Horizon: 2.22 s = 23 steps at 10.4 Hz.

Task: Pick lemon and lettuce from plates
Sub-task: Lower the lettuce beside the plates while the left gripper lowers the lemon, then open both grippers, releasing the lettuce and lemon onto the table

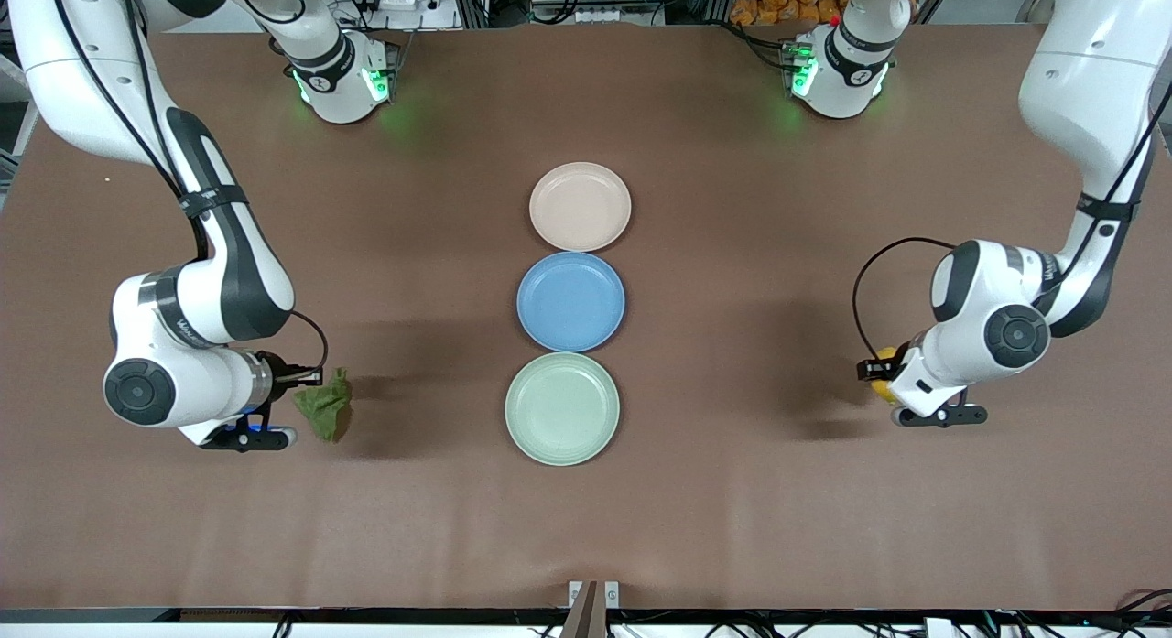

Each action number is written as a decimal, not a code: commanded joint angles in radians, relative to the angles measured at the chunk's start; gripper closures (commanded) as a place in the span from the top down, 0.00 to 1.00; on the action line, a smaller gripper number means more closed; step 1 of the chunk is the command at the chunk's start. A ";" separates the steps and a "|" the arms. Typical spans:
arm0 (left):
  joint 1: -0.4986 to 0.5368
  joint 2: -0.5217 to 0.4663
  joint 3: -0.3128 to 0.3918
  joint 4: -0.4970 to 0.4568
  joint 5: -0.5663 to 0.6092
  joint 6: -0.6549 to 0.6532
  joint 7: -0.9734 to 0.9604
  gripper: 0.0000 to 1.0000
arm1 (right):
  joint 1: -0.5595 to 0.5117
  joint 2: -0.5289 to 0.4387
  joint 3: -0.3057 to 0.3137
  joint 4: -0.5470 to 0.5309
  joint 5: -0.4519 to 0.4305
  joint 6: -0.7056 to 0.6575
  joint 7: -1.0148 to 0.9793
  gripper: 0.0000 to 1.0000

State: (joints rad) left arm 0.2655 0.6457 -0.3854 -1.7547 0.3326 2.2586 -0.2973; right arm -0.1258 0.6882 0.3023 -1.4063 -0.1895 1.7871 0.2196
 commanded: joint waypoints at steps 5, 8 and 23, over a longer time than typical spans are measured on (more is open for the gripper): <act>-0.014 0.080 0.005 0.061 0.108 0.065 0.015 1.00 | -0.060 -0.136 0.017 -0.026 0.001 0.018 -0.110 1.00; -0.006 -0.013 0.005 0.067 0.105 0.062 0.015 1.00 | -0.101 -0.219 0.018 -0.011 0.004 0.018 -0.216 1.00; -0.282 -0.563 0.349 0.212 -0.322 -0.556 0.248 1.00 | 0.078 -0.518 -0.149 0.000 0.016 -0.044 -0.218 1.00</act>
State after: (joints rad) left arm 0.0020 0.1148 -0.0688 -1.5292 0.0405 1.7344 -0.0684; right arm -0.0871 0.2026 0.2051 -1.3762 -0.1895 1.7524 0.0109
